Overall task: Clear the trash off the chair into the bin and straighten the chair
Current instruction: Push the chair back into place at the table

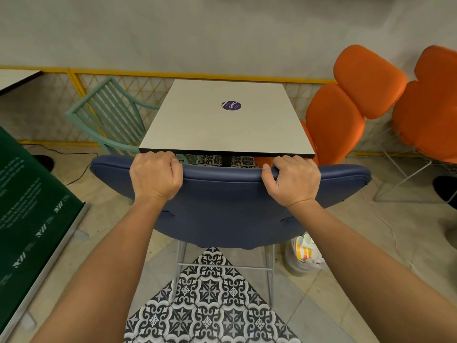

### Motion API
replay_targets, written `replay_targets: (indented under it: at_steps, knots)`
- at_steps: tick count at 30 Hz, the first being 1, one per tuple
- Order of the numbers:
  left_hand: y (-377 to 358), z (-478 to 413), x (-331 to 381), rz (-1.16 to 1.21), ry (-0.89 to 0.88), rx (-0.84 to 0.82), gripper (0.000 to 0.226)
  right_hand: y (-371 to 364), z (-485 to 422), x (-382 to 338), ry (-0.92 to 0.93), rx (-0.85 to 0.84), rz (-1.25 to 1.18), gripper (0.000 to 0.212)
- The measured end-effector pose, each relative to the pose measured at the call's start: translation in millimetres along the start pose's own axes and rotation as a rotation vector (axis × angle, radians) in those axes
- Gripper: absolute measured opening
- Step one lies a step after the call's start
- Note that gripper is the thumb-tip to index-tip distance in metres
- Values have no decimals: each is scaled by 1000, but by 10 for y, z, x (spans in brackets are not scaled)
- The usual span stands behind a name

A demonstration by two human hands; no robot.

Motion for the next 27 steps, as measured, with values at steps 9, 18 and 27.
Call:
replay_targets:
  at_steps: [9,18,27]
  knots:
    - [146,0,135,152,76,5,28,70,-39,-2,-122,-93,-154,40]
    - [237,-276,704,330,-35,12,44,47,-292,130,-213,-247,-185,46]
    - [250,-486,1266,338,-91,-1,46,230,-493,378,-227,-248,-174,49]
Point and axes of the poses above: each hand's wrist, its own z-axis away from the middle knuckle, its own y-axis out of the back of the hand, x = y × z, the point moved 10 cm from there along -z, towards the middle knuckle, and after that the axes turned 4 degrees about -z, right-handed, at the moved point
